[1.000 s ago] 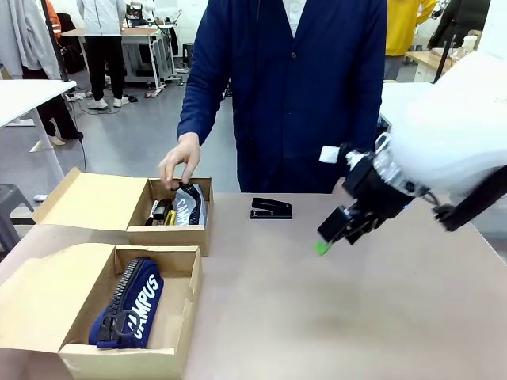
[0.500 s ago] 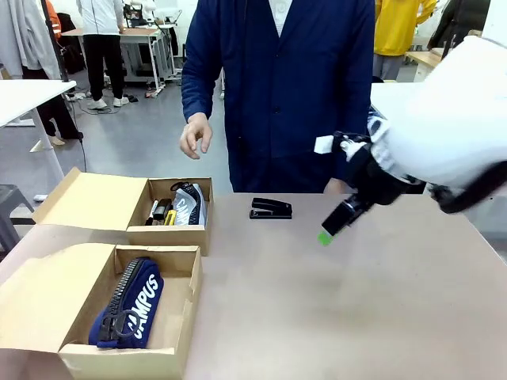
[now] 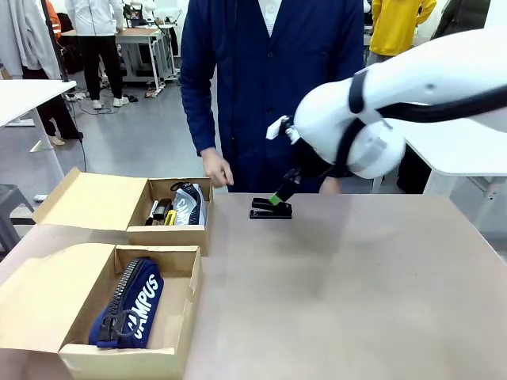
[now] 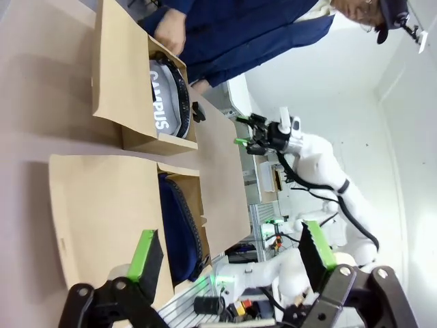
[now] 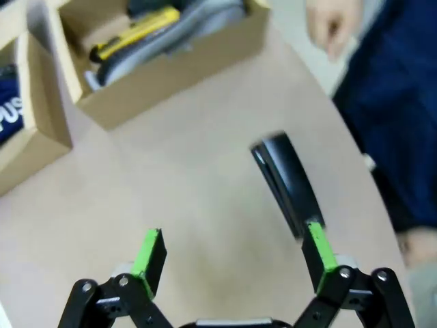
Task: Place items inside the box.
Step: Pick up a Pencil pouch or Stapler and place it inside the Mailer Box closest to the robot.
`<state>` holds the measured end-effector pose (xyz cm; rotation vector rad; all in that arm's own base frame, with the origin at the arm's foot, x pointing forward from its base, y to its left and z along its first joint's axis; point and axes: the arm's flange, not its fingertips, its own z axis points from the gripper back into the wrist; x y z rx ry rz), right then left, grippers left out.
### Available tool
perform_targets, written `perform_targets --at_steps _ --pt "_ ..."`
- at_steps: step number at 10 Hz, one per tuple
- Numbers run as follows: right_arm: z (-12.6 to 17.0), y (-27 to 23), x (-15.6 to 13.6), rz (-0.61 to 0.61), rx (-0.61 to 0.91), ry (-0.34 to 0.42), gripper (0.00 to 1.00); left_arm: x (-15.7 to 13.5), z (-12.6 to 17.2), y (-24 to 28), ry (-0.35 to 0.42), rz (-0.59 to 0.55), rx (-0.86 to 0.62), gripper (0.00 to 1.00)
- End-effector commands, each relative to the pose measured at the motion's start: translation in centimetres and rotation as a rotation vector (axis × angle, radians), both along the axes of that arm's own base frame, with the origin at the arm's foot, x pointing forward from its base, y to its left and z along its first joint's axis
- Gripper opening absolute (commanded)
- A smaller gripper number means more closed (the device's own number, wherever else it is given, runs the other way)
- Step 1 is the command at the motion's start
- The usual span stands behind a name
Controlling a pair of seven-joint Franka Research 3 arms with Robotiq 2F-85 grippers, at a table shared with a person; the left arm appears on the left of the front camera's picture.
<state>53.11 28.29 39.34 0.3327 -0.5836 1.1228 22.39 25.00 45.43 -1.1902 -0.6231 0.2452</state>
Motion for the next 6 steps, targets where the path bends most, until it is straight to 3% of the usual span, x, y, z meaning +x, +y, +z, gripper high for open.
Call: perform_targets --at_steps 1,4,6 --pt "-2.0 -0.4 3.4 0.180 -0.003 0.049 1.00 0.0 0.1 0.0 -0.028 -0.002 -0.008 1.00" --pt "-5.1 0.3 7.0 0.233 -0.027 0.155 1.00 0.0 0.1 0.0 -0.028 -0.002 -0.008 1.00" --pt "-6.8 0.7 7.8 0.186 -0.118 0.124 1.00 0.0 0.1 0.0 -0.028 -0.002 -0.008 1.00"
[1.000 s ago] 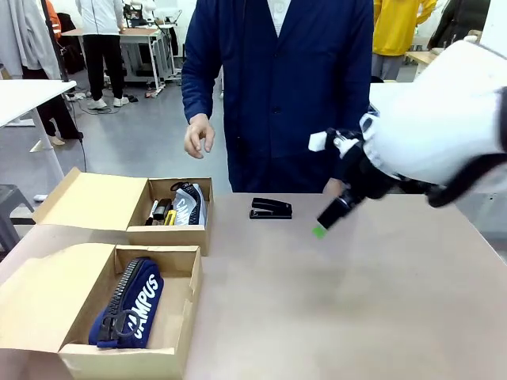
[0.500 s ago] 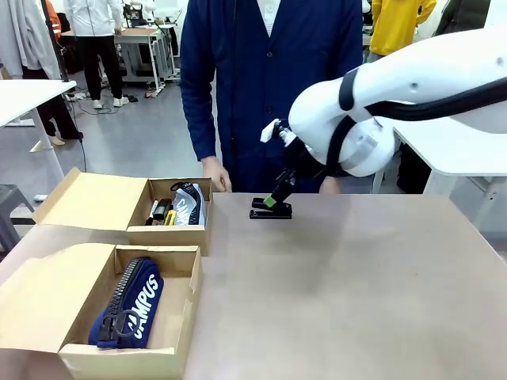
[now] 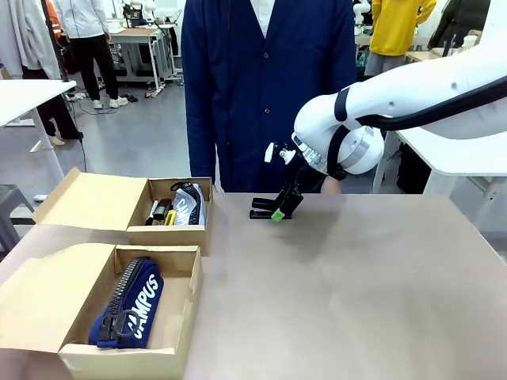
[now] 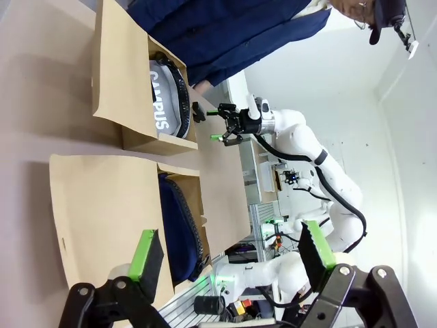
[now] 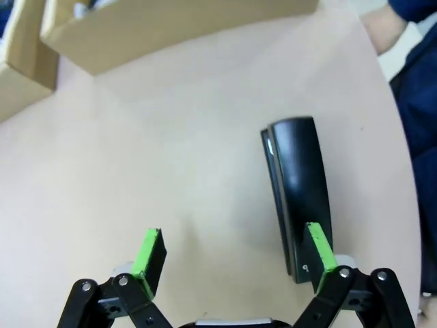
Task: Place items inside the box.
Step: Pick up a Pencil pouch or Stapler and place it inside the Mailer Box closest to the robot.
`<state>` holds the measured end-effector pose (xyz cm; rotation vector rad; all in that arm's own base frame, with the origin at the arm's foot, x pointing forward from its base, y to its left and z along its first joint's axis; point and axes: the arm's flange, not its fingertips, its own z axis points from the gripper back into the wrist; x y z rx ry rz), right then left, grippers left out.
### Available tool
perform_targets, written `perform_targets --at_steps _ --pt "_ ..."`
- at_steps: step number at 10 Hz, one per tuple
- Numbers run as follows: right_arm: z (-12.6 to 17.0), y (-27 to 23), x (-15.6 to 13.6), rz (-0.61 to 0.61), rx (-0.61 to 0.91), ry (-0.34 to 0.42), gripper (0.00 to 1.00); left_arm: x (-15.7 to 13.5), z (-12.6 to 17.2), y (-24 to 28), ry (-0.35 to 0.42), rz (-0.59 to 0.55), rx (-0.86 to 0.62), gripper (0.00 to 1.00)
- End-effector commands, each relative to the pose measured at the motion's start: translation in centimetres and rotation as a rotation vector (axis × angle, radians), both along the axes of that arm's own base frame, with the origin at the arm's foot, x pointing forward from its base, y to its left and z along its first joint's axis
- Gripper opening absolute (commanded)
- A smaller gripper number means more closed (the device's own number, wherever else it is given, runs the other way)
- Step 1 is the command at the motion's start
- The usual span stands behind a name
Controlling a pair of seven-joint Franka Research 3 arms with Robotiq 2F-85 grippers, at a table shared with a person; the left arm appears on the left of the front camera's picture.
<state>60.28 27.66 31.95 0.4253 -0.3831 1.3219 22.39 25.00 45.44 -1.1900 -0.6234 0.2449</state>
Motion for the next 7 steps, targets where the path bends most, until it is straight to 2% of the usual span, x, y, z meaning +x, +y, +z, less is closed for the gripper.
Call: perform_targets --at_steps 1,2,5,7 --pt "-0.2 1.4 0.9 -0.072 -0.064 -0.071 1.00 0.0 0.1 0.0 -0.028 -0.002 -0.008 1.00" --pt "-0.6 1.3 1.1 -0.095 -0.058 -0.117 1.00 0.0 0.1 0.0 -0.028 -0.002 -0.008 1.00" --pt "-0.8 0.5 1.7 -0.106 -0.004 -0.115 1.00 0.0 0.1 0.0 -0.028 -0.002 -0.008 1.00" --pt "-1.5 0.8 2.3 -0.131 -0.003 -0.177 1.00 0.0 0.1 0.0 -0.028 -0.002 -0.008 1.00"
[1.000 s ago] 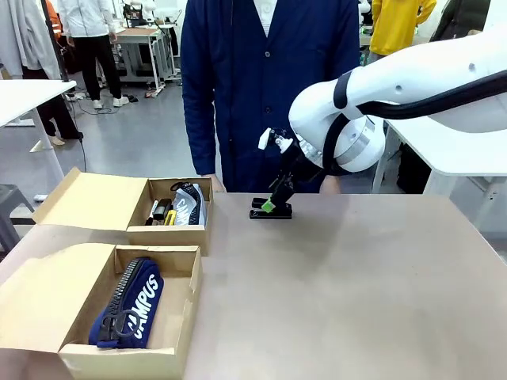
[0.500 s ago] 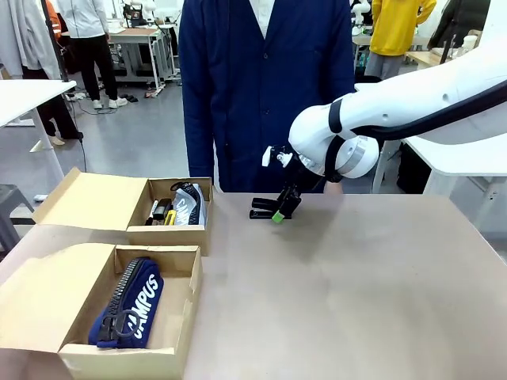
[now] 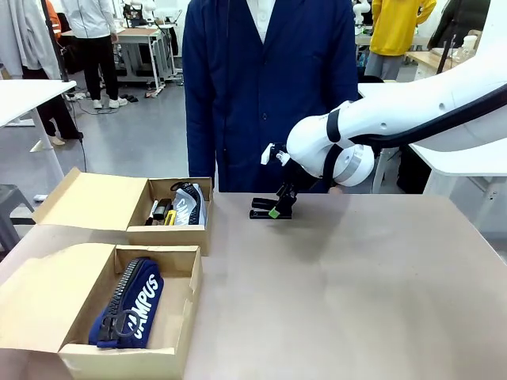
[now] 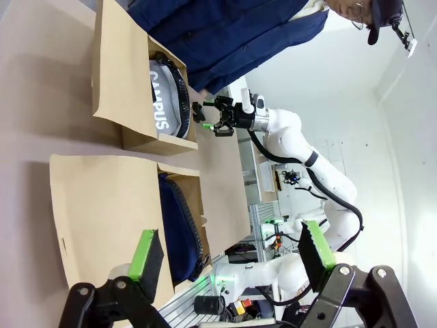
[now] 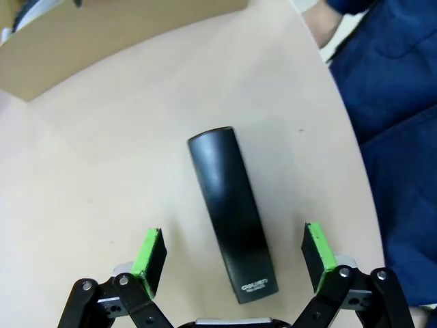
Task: Place items inside the box.
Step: Pick up a Pencil pouch or Stapler and place it inside the Mailer Box closest to the robot.
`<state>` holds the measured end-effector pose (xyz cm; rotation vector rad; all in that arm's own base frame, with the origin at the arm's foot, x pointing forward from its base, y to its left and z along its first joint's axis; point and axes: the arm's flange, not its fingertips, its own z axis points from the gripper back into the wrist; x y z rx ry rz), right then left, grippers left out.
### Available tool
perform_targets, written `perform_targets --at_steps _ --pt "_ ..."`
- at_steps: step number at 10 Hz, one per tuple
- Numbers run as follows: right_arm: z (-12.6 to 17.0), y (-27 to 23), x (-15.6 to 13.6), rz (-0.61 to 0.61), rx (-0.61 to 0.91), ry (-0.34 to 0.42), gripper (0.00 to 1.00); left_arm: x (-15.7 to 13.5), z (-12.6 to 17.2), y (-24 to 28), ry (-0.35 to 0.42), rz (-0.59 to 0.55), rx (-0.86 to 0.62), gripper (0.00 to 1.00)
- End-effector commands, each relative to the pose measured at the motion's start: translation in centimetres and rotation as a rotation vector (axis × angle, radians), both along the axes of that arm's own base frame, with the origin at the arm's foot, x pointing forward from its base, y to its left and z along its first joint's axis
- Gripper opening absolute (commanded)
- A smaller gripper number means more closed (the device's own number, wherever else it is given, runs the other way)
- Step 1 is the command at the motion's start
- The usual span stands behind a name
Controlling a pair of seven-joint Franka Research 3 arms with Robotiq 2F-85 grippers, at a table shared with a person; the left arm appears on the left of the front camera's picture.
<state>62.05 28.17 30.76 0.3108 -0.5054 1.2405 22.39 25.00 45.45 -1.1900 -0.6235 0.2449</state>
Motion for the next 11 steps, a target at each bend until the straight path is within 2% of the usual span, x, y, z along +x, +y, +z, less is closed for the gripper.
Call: perform_targets --at_steps 1,3,4,7,10,11 --pt "-0.7 0.4 0.8 -0.024 -0.014 -0.063 1.00 0.0 0.1 0.0 -0.028 -0.002 -0.008 1.00" --pt "-1.6 0.4 1.6 -0.031 -0.002 -0.052 1.00 0.0 0.1 0.0 -0.028 -0.002 -0.008 1.00" --pt "-2.2 0.4 2.0 -0.024 0.007 -0.016 1.00 0.0 0.1 0.0 -0.028 -0.002 -0.008 1.00" --pt "-2.3 0.2 1.5 -0.004 0.012 0.030 1.00 0.0 0.1 0.0 -0.028 -0.002 -0.008 1.00" --pt "-1.8 0.5 1.1 0.022 0.017 0.070 0.10 0.0 0.1 0.0 -0.028 -0.002 -0.008 1.00" --pt "-1.7 0.6 0.9 0.027 0.019 0.073 0.00 0.0 0.1 0.0 -0.028 -0.002 -0.008 1.00"
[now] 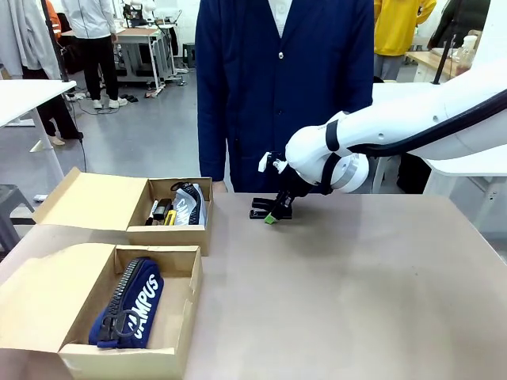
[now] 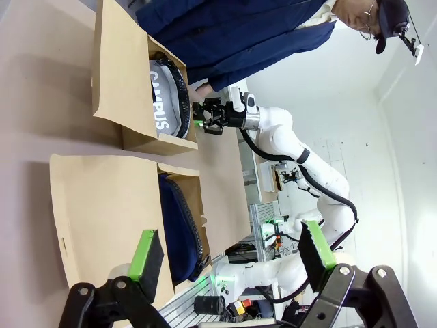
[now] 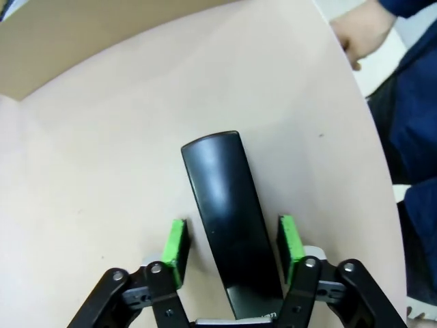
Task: Place items inside the box.
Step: Pick up a Pencil pouch or Stapler and place it inside the Mailer Box closest to the robot.
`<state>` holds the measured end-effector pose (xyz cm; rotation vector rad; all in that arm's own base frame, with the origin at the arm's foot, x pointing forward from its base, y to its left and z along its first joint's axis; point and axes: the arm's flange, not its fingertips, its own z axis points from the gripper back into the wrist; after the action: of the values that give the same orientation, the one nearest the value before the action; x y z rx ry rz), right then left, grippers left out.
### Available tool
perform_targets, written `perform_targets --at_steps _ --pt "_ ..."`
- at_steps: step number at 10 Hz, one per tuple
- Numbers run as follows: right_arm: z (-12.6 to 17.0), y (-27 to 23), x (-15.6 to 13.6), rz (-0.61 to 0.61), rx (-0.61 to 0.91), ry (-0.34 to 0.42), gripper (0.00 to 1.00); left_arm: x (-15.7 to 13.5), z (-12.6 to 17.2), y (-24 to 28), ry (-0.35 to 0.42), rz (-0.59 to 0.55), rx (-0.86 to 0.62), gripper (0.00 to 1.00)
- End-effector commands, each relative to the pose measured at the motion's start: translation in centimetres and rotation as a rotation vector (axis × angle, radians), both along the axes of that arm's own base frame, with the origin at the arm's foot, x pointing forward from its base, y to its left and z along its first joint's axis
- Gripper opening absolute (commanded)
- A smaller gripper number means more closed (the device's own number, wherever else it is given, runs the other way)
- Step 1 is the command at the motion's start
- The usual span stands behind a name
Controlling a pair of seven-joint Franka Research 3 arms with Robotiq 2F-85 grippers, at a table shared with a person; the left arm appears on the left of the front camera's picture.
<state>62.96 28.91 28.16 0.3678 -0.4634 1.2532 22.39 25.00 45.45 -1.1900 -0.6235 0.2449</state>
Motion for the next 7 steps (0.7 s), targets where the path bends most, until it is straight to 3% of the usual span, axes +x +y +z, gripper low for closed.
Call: perform_targets --at_steps 1,3,5,6,7 --pt "1.0 -0.1 -0.2 0.003 0.011 0.021 0.00 0.0 0.1 0.0 -0.028 -0.002 -0.008 1.00" --pt "1.5 -0.1 -0.7 0.022 0.044 0.043 0.05 0.0 0.1 0.0 -0.028 -0.002 -0.008 1.00" --pt "2.8 -0.3 -1.6 0.028 0.094 0.071 0.00 0.0 0.1 0.0 -0.028 -0.002 -0.008 1.00" --pt "3.7 -0.3 -2.3 0.014 0.100 0.095 0.00 0.0 0.1 0.0 -0.028 -0.002 -0.008 1.00" --pt "5.5 -0.3 -4.2 -0.076 0.090 0.167 0.00 0.0 0.1 0.0 -0.028 -0.002 -0.008 1.00"
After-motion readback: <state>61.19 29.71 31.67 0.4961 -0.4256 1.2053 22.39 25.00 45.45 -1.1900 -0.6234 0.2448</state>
